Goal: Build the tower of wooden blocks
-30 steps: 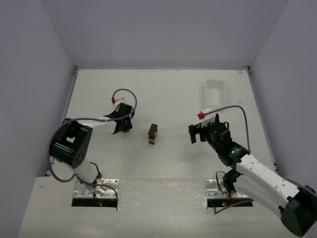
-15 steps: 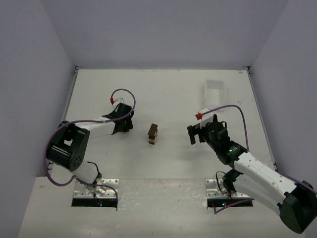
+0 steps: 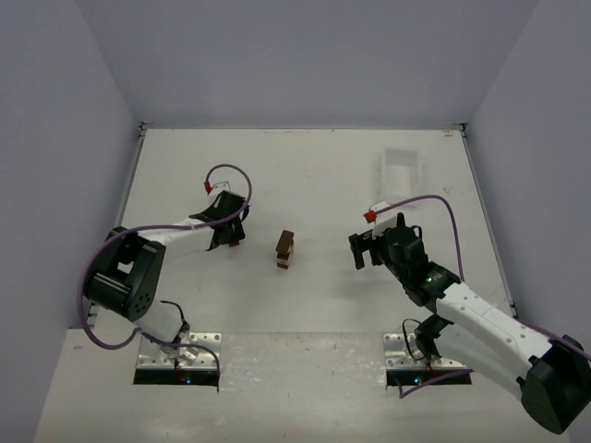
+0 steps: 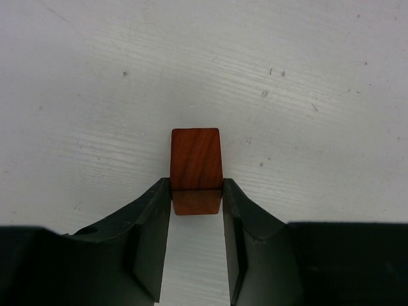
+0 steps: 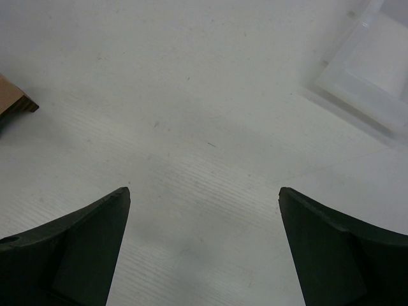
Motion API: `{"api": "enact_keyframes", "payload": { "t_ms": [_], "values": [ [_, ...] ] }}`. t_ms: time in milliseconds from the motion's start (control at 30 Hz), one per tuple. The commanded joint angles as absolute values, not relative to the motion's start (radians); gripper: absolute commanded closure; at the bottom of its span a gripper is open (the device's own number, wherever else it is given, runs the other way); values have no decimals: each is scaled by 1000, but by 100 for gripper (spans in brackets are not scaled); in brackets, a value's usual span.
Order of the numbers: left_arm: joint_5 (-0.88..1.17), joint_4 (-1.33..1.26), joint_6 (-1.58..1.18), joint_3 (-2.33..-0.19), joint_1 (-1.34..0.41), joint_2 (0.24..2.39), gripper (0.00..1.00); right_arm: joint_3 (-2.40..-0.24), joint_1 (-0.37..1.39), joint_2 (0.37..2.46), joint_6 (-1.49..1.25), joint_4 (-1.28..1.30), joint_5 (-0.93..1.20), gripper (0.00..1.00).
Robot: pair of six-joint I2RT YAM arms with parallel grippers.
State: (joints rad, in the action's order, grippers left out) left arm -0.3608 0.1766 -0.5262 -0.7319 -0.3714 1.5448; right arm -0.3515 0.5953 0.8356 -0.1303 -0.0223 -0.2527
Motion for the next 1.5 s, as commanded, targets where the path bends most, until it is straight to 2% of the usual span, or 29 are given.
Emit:
{"api": "enact_keyframes", "payload": {
  "t_ms": [0, 133, 200, 367, 500, 567, 667, 1000, 1467],
  "values": [
    [-376, 179, -540, -750, -365, 1556, 76, -377, 597, 843, -117, -58, -253, 1],
    [-378, 200, -540, -759, -365, 1509, 96, -380, 597, 849, -115, -58, -241, 1],
    [-350, 205, -510, -768, -366, 1458, 100, -380, 597, 850, -114, -58, -234, 1],
    [-109, 183, -322, -796, -403, 1249, 100, -377, 597, 840, -108, -61, -216, 1],
    [18, 183, -205, -824, -523, 1133, 100, -374, 597, 833, -104, -66, -199, 1],
    [-55, 209, -214, -863, -612, 1109, 100, -374, 597, 833, -106, -61, -195, 1],
    [-75, 281, -242, -936, -649, 1144, 100, -376, 597, 828, -107, -56, -202, 1],
    [-66, 392, -274, -1036, -719, 1235, 100, -377, 597, 812, -109, -37, -209, 1],
    [-298, 599, -408, -1127, -817, 1292, 99, -377, 595, 810, -115, -34, -222, 1]
  ]
}}
